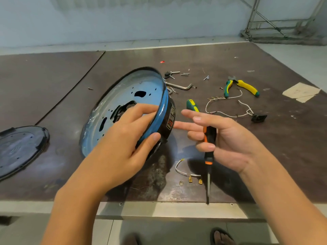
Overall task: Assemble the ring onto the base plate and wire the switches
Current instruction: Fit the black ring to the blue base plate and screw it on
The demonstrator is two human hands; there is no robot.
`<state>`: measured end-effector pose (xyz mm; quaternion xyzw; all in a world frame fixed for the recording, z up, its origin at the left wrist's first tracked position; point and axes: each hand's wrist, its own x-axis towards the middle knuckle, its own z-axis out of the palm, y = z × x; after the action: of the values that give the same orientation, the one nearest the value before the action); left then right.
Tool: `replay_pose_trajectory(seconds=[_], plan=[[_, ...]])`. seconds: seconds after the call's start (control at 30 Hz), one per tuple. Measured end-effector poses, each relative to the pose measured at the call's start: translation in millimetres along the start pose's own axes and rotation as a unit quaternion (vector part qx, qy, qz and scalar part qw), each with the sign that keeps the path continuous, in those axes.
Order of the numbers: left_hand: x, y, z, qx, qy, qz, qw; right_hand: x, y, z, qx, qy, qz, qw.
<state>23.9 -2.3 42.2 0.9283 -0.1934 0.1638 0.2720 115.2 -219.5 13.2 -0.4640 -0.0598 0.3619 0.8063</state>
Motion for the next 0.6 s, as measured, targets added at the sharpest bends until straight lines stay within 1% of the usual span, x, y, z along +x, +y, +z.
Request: replay_pose_trajectory(seconds=[0.17, 0.23, 0.3, 0.4, 0.47, 0.53, 0.6], plan=[[-6.9, -6.5, 13.6, 0.072, -0.085, -0.028, 0.993, 2.5, 16.0, 5.1, -0.007, 0.019, 0.087, 0.996], [-10.1, -8.9, 18.9, 0.095, -0.117, -0.041, 0.988, 2.8, 21.1, 7.5, 0.004, 0.012, 0.126, 0.992], [-12.0, -10.7, 23.7, 0.112, -0.138, -0.045, 0.983, 3.4, 26.1, 8.9, 0.001, 0.007, 0.147, 0.989], [-13.1, -12.7, 30.2, 0.131, -0.161, -0.046, 0.977, 4.0, 29.8, 7.3, -0.031, 0.009, 0.158, 0.987], [-13.8, -15.5, 32.3, 0.131, -0.157, -0.049, 0.978, 2.8, 27.9, 7.4, -0.053, 0.009, 0.159, 0.986], [-14.0, -18.6, 32.7, 0.123, -0.149, -0.058, 0.979, 1.5, 24.9, 5.9, -0.082, 0.025, 0.144, 0.986], [-14.2, -20.3, 33.8, 0.116, -0.151, -0.074, 0.979, -0.2, 19.7, 2.8, -0.142, 0.045, 0.112, 0.982]])
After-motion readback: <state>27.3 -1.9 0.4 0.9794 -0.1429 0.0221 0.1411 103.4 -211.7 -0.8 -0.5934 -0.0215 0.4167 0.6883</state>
